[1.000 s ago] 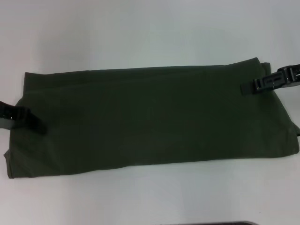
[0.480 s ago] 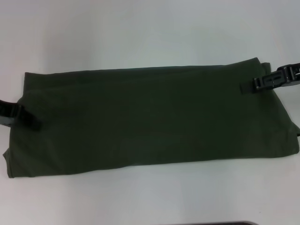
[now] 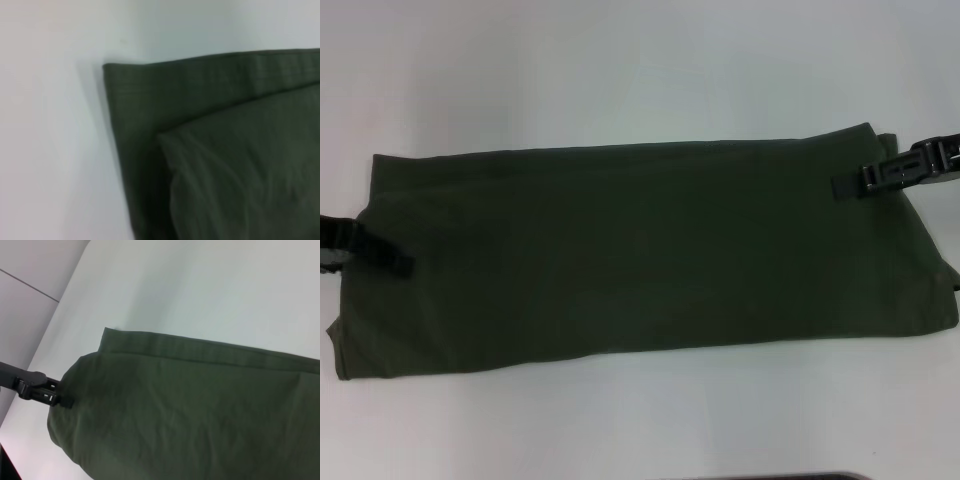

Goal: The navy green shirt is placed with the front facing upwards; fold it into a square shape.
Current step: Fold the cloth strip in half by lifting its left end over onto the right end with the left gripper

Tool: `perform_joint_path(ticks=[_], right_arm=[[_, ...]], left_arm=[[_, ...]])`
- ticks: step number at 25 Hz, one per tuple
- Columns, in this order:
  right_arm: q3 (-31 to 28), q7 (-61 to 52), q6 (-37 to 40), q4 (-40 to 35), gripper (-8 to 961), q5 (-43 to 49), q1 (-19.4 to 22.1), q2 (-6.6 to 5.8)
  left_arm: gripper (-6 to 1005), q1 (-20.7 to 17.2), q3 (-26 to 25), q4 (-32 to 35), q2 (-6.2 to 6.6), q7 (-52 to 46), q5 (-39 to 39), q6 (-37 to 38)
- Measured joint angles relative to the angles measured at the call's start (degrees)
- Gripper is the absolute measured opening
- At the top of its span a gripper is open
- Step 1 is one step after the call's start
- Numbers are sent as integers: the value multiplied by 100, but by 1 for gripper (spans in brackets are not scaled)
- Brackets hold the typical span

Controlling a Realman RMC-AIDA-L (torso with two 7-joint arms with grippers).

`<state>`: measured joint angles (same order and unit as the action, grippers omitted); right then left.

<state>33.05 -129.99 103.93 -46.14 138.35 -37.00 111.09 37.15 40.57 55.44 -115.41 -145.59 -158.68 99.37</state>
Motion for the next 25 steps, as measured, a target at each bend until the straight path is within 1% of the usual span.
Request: perform_joint_path(ticks=[4,8,12,15,17,20,23,25], right_arm=[[3,0,-4,0,717,-1,0,0],[8,0,-6,0,717,1,0,0],[9,0,-6,0,716,8,0,0],[9,0,-5,0,717,14,-9,0],[9,0,-5,0,718,15,-14,0],[10,0,-5,0,717,17,-25,0],[17,0,-7,0,717,22,-33,0],[18,0,-12,0,717,24,-34,0]], left_arm=[[699,-98,-65,342,38,-71,-59,108],[861,-190,-309,754,96,-104,-63,381],[860,-246,-691,1155,117,-32,21,797],[859,-222,-982,1185,131,133,293,1183],[858,-211,-1026,962,137,233,590,1389],[857,-183,-973,427,93,375,952,1521],[857,-161,-845,-14,3,486,970,1321],[856,-172,-754,-161,-18,482,923,1116]])
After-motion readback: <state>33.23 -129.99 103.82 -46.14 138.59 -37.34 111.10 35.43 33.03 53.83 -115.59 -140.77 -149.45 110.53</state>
